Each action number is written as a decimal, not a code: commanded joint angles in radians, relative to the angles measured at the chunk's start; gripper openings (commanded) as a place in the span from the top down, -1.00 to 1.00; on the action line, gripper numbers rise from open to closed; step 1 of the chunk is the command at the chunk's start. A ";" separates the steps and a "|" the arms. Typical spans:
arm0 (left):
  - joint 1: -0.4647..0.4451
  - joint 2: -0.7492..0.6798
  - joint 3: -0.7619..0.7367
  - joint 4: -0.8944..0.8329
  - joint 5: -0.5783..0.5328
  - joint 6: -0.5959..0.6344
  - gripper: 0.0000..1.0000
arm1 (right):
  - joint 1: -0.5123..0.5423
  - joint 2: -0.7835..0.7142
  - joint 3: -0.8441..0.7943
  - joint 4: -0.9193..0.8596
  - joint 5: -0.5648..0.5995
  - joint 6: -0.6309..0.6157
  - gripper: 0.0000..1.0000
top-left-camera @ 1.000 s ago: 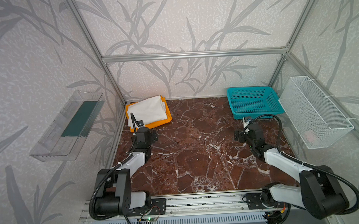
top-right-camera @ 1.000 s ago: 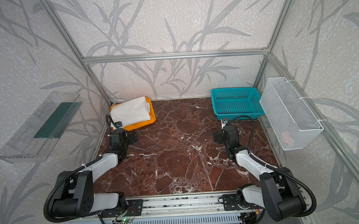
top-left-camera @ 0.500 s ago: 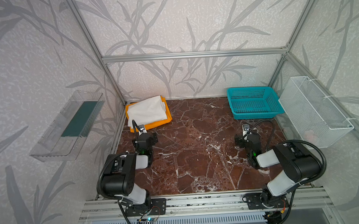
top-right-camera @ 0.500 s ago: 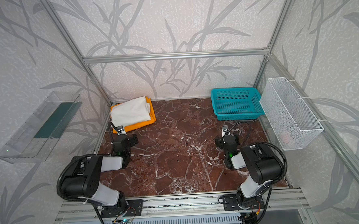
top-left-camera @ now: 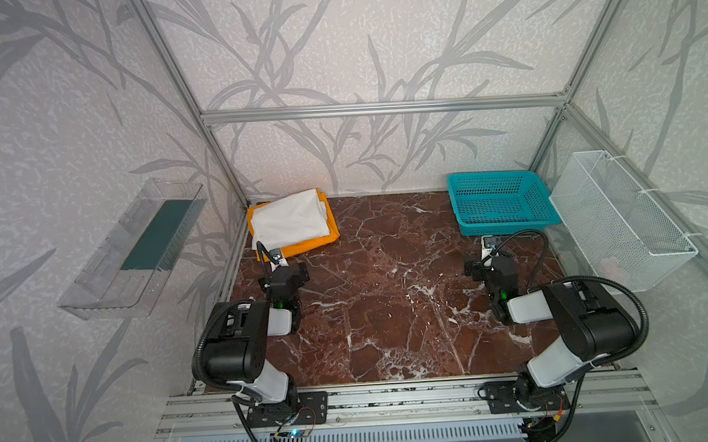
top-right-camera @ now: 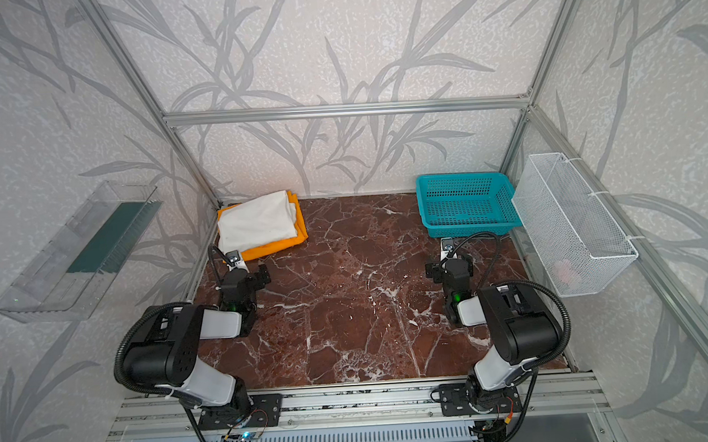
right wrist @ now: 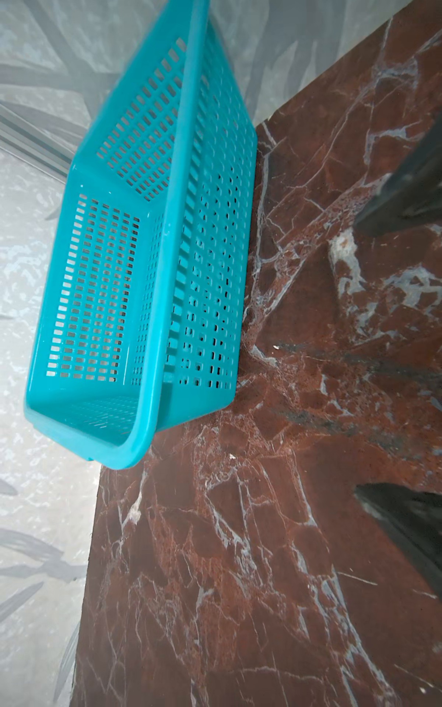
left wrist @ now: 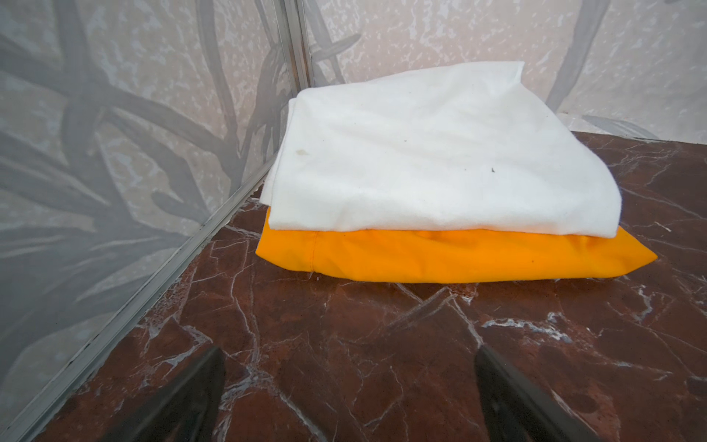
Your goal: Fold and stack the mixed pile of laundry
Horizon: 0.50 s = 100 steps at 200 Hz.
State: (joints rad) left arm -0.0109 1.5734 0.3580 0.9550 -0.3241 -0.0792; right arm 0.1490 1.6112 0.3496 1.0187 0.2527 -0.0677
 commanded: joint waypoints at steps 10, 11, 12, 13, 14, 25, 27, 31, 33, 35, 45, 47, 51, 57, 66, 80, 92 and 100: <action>0.000 0.001 0.002 0.034 -0.012 0.008 -0.98 | 0.000 -0.016 0.006 0.011 -0.003 0.010 -0.98; 0.000 0.001 0.001 0.035 -0.012 0.007 -0.98 | 0.001 -0.016 0.006 0.011 -0.003 0.010 -0.98; 0.000 0.000 0.001 0.035 -0.012 0.007 -0.98 | 0.000 -0.016 0.006 0.011 -0.003 0.010 -0.98; 0.001 0.001 0.002 0.037 -0.013 0.008 -0.98 | 0.000 -0.016 0.006 0.011 -0.003 0.009 -0.98; 0.001 0.002 0.002 0.038 -0.012 0.008 -0.98 | 0.000 -0.016 0.006 0.011 -0.003 0.009 -0.98; 0.001 0.001 0.001 0.037 -0.012 0.009 -0.98 | 0.000 -0.015 0.006 0.011 -0.003 0.010 -0.98; 0.000 0.001 0.002 0.037 -0.012 0.009 -0.98 | 0.000 -0.016 0.006 0.012 -0.003 0.009 -0.98; 0.000 0.000 0.002 0.036 -0.012 0.008 -0.98 | 0.000 -0.016 0.006 0.012 -0.003 0.010 -0.98; 0.000 0.000 0.001 0.036 -0.012 0.009 -0.98 | 0.001 -0.016 0.006 0.012 -0.003 0.010 -0.98; 0.001 0.000 0.001 0.038 -0.012 0.009 -0.98 | 0.000 -0.017 0.006 0.011 -0.003 0.009 -0.98; 0.000 0.001 0.001 0.038 -0.012 0.009 -0.98 | 0.000 -0.016 0.007 0.012 -0.003 0.010 -0.98; 0.000 0.001 0.001 0.039 -0.011 0.009 -0.98 | 0.000 -0.017 0.006 0.013 -0.003 0.011 -0.98; 0.000 0.001 0.001 0.038 -0.012 0.010 -0.98 | 0.000 -0.016 0.006 0.012 -0.004 0.010 -0.98; 0.000 0.000 0.002 0.038 -0.013 0.009 -0.98 | 0.000 -0.017 0.006 0.012 -0.003 0.010 -0.98; 0.000 0.002 0.001 0.038 -0.013 0.009 -0.98 | 0.000 -0.016 0.006 0.011 -0.003 0.009 -0.98; 0.000 0.002 0.003 0.033 -0.013 0.009 -0.98 | 0.000 -0.015 0.006 0.012 -0.003 0.009 -0.98; 0.000 0.001 0.006 0.027 -0.014 0.007 -0.98 | 0.000 -0.016 0.006 0.012 -0.003 0.010 -0.98; -0.001 0.001 0.007 0.029 -0.014 0.007 -0.98 | 0.001 -0.016 0.006 0.012 -0.003 0.009 -0.98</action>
State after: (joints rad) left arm -0.0109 1.5734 0.3584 0.9649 -0.3244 -0.0788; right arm 0.1490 1.6112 0.3496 1.0187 0.2523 -0.0681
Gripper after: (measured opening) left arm 0.991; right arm 0.992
